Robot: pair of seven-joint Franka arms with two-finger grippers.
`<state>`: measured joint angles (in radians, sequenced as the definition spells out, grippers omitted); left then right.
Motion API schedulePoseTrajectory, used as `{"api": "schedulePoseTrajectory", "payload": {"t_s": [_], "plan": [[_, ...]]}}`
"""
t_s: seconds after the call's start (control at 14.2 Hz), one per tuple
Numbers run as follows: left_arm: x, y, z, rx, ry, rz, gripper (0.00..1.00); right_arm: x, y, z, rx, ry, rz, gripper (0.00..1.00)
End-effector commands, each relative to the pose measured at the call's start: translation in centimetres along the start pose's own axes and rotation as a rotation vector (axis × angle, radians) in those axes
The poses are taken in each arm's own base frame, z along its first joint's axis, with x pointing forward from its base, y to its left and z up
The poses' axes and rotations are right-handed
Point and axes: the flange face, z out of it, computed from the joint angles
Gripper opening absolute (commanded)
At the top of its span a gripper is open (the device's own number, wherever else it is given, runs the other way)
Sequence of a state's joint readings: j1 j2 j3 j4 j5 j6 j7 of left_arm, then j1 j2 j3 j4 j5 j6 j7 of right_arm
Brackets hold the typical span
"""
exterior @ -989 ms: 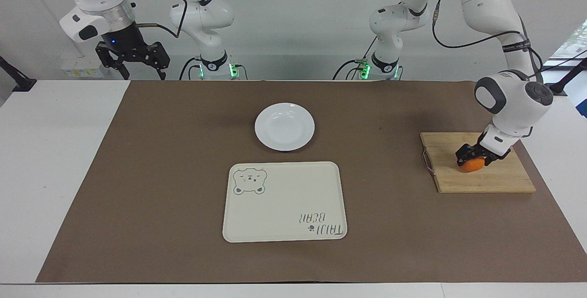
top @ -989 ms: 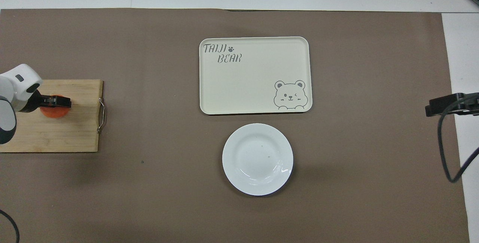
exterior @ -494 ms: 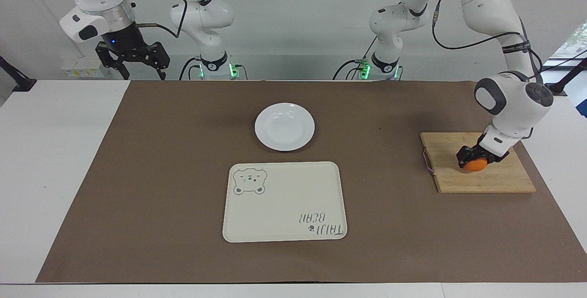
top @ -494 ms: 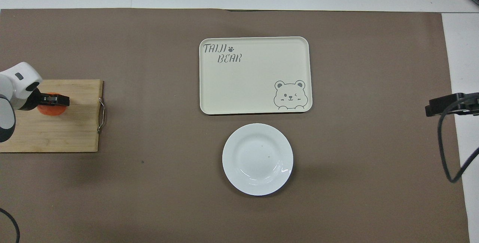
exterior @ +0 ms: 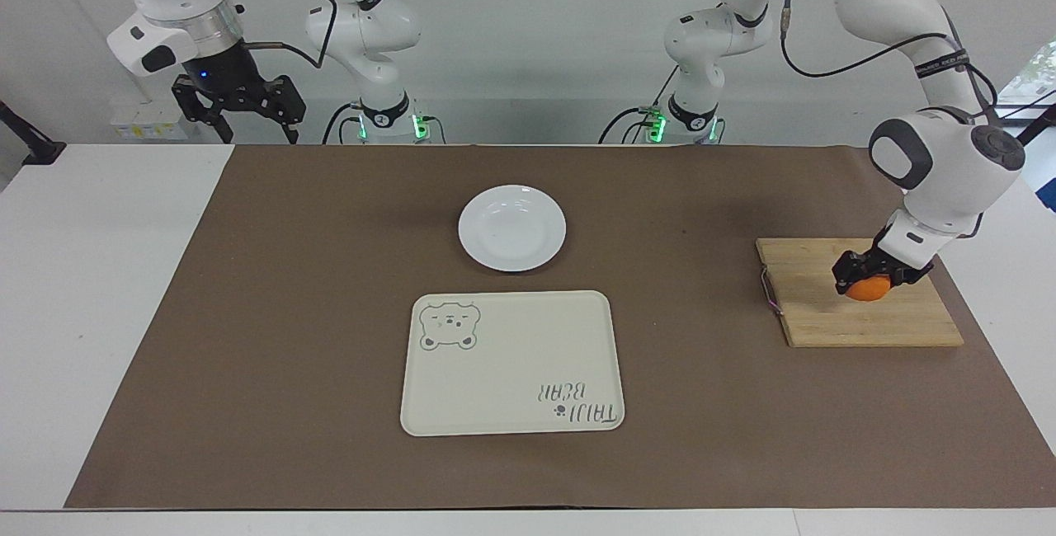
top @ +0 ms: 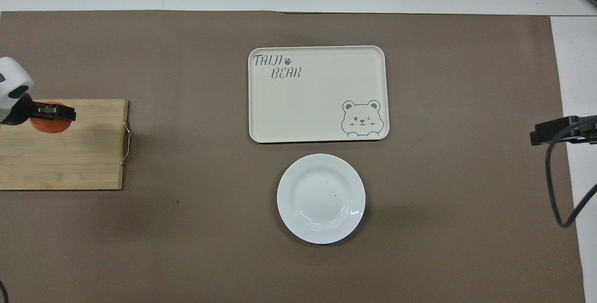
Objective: Place orange and plate with both arms
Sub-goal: 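Lower the left gripper onto the orange and close it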
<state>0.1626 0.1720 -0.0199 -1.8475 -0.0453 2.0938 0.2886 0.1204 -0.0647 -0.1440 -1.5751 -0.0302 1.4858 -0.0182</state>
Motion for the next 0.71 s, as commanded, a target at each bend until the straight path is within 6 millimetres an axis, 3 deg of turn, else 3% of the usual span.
{"api": "schedulePoseTrajectory", "payload": {"t_s": [0.0, 0.07, 0.35, 0.64], "plan": [[0.4, 3.4, -4.0, -0.022, -0.034, -0.040, 0.00, -0.4, 0.4, 0.0, 0.008, 0.011, -0.014, 1.00], [0.6, 4.9, -5.3, -0.022, -0.040, -0.054, 0.00, -0.4, 0.4, 0.0, 0.008, 0.011, -0.014, 1.00], [0.4, 12.4, -7.8, -0.017, -0.061, -0.108, 0.00, -0.4, 0.4, 0.0, 0.008, 0.011, -0.012, 1.00], [-0.6, 21.4, -8.2, -0.013, -0.090, -0.166, 0.00, -0.4, 0.4, 0.0, 0.008, 0.011, -0.014, 1.00]]}}
